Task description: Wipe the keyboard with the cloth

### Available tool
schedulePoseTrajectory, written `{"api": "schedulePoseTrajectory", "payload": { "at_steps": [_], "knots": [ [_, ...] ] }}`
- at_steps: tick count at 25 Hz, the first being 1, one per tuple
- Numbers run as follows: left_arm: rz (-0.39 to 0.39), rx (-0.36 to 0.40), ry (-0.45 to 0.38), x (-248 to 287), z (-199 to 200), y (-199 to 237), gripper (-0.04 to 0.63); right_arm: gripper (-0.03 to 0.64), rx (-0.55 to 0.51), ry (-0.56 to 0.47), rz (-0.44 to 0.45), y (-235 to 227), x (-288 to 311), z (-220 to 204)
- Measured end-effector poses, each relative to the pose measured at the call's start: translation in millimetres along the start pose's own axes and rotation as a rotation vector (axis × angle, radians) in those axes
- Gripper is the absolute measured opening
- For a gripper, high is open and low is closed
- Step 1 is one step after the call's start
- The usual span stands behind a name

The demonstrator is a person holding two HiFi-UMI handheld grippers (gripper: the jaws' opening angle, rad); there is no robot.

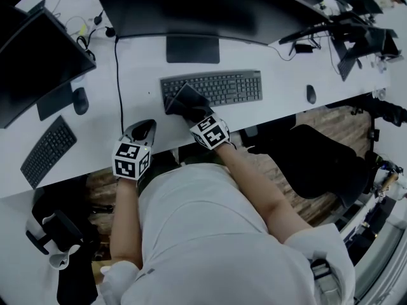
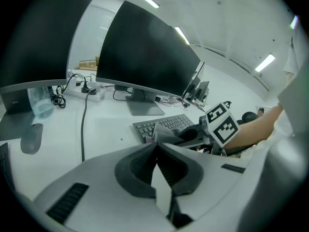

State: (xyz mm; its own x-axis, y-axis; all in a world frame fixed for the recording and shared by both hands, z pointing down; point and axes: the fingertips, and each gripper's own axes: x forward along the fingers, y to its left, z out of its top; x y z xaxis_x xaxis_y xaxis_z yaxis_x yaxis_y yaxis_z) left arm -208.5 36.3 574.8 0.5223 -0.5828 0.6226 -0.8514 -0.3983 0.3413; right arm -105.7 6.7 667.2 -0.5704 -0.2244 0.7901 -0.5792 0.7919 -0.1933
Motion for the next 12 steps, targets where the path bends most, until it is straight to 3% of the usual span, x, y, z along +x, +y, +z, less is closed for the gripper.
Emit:
{"api": "schedulePoseTrajectory", "payload": {
  "at_steps": [12],
  "knots": [
    [-0.015,0.023,0.023,37,13,-36,0.002,0.095,0.052,-0.004,-0.021,-47,-28,-32]
  ]
}}
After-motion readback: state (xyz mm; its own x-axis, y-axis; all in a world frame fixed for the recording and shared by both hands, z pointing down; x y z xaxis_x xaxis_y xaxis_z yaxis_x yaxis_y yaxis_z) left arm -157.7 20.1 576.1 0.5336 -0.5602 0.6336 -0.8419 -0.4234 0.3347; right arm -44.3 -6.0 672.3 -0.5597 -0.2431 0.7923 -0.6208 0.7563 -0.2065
